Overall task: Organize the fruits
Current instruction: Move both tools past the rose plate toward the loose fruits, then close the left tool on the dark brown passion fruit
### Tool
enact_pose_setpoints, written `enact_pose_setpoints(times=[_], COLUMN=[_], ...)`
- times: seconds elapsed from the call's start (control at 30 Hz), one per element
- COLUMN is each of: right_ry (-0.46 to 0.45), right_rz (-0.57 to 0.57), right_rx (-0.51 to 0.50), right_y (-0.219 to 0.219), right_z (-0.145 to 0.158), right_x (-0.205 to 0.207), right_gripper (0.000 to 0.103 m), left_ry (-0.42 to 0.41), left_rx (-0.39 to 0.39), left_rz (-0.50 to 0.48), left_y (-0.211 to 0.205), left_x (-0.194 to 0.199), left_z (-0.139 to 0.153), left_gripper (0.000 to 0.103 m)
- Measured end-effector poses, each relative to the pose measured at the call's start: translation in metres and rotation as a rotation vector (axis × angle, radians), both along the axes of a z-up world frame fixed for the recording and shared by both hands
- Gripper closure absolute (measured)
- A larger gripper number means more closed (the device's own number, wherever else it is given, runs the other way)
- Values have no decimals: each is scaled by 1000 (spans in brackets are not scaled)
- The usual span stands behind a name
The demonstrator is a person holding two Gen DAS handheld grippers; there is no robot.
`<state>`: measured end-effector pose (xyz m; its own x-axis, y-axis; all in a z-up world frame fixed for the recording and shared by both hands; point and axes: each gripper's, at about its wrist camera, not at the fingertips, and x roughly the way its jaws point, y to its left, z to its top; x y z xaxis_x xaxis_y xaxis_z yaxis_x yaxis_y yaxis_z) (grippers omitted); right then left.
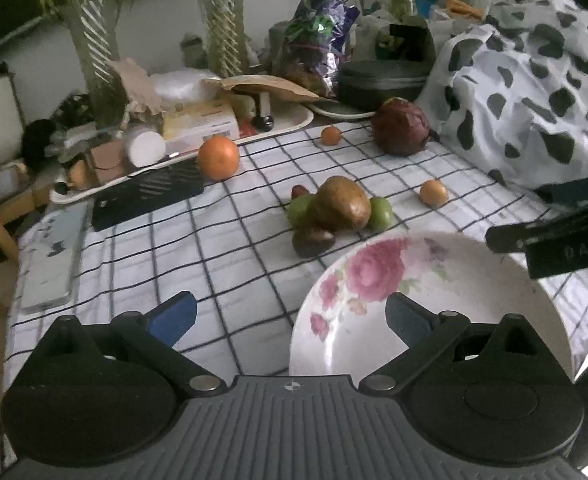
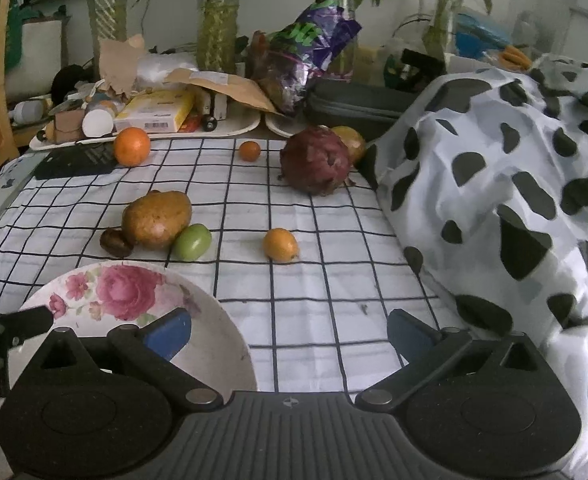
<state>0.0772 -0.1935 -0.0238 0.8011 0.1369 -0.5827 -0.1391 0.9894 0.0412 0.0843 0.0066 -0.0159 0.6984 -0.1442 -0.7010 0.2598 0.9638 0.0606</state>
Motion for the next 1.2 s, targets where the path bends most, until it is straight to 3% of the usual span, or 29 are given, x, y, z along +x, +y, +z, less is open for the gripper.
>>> enact_pose_setpoints(times=[0.2, 0.5, 0.57, 0.7, 0.8, 0.97, 1.2], right_ry=[21, -1, -7, -7, 5, 30, 63], right_rz=[21, 33, 43, 50, 51, 51, 72], right_rx=[33, 20, 0, -47, -58, -32, -10], right_y=[-2, -4, -2, 3, 3, -2, -4], right_z=[2, 6, 7, 7, 6, 6, 4], right_x=[18, 43, 49, 59, 69, 83, 96], right_gripper=[0, 0, 0, 0, 0, 0, 0], left_ry=[55, 66, 78, 118, 160, 214, 221], left_rx=[-124, -165, -179, -192, -211, -238, -234], left_rz=[7, -39, -46, -57, -75, -99, -132], left_y=[16, 17, 17, 17, 17, 17, 14], left_x=[25, 54, 62, 78, 89, 101, 108], left_z=[-4, -10, -13, -19, -24, -32, -34], left_gripper=[1, 3, 22, 24, 36, 44, 47])
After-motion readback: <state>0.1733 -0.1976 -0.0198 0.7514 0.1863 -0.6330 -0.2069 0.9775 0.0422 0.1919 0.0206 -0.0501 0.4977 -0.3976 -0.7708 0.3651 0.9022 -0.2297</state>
